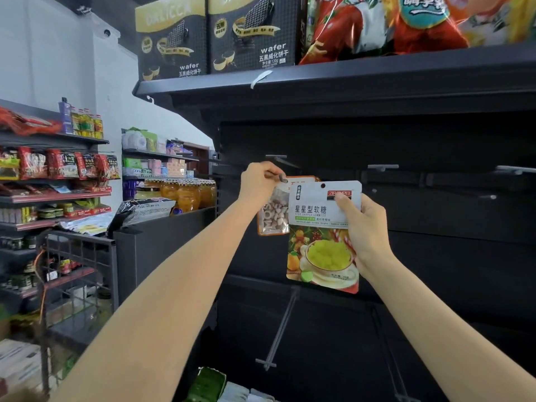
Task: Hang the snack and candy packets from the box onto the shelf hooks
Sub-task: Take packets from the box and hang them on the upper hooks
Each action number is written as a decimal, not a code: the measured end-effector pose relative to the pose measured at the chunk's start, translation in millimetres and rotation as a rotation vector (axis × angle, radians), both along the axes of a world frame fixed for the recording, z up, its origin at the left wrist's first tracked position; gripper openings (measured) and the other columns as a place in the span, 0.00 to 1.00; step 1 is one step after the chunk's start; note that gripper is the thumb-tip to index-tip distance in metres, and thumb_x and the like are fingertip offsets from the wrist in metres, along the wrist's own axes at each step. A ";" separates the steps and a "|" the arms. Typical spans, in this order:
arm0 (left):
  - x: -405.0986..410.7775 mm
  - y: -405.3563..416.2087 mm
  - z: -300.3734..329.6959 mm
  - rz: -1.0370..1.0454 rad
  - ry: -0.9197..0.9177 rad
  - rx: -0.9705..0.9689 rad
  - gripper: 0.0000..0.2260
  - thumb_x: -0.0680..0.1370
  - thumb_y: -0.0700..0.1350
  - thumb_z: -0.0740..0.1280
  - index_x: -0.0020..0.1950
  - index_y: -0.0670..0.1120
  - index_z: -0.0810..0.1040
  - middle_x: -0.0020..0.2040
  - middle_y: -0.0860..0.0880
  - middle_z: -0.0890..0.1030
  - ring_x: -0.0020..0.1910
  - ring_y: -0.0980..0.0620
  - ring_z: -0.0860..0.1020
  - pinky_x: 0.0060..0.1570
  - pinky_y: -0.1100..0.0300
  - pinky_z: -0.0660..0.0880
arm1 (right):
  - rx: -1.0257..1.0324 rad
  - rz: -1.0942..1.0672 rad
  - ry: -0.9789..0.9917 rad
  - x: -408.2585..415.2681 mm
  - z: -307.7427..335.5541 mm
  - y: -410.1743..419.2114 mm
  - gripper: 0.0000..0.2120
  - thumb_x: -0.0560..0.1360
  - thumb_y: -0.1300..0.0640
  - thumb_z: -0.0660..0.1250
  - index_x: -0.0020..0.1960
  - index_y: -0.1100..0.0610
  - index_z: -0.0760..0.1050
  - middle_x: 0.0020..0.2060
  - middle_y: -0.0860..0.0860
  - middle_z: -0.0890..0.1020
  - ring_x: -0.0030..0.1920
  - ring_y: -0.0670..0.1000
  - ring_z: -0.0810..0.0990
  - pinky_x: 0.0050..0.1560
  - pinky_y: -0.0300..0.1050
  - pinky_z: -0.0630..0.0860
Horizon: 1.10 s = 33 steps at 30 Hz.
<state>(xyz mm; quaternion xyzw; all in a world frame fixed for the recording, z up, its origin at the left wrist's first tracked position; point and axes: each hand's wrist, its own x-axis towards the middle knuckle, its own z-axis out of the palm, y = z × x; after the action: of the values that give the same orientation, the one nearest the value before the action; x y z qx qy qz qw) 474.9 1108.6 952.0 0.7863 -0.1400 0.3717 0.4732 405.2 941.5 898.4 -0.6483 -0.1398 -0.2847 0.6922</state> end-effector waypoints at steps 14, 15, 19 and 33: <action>-18.5 -23.1 -57.6 0.473 -0.253 0.162 0.21 0.74 0.41 0.70 0.66 0.43 0.70 0.68 0.44 0.68 0.68 0.46 0.66 0.65 0.50 0.64 | -0.004 -0.096 0.042 -8.4 -14.9 -19.0 0.06 0.79 0.55 0.63 0.46 0.51 0.78 0.45 0.50 0.85 0.46 0.50 0.84 0.50 0.56 0.81; -24.5 -28.5 -65.6 0.484 -0.255 0.138 0.21 0.73 0.42 0.70 0.64 0.42 0.70 0.67 0.44 0.69 0.67 0.46 0.67 0.63 0.50 0.65 | -0.003 -0.099 0.046 -11.5 -17.4 -23.9 0.06 0.79 0.55 0.63 0.46 0.51 0.78 0.45 0.50 0.85 0.46 0.50 0.84 0.50 0.56 0.81; -49.5 -61.8 -87.5 0.160 -0.222 0.041 0.04 0.79 0.42 0.62 0.53 0.44 0.74 0.52 0.47 0.78 0.49 0.51 0.75 0.49 0.56 0.71 | 0.028 -0.112 0.063 -25.9 -23.6 -52.1 0.06 0.78 0.55 0.64 0.45 0.52 0.79 0.44 0.50 0.85 0.46 0.51 0.84 0.51 0.58 0.80; -141.5 -256.5 -77.2 -0.396 -0.277 0.176 0.21 0.74 0.47 0.70 0.66 0.55 0.70 0.54 0.50 0.75 0.51 0.60 0.74 0.50 0.71 0.73 | -0.002 -0.379 -0.218 -101.5 -25.8 -226.2 0.13 0.77 0.56 0.66 0.55 0.41 0.68 0.47 0.48 0.82 0.48 0.48 0.83 0.45 0.51 0.82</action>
<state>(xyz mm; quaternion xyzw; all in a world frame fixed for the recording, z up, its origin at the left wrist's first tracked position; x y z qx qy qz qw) 333.5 852.1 874.8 0.7232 -0.3866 0.3624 0.4430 303.6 715.3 872.6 -0.6290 -0.0897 -0.4780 0.6065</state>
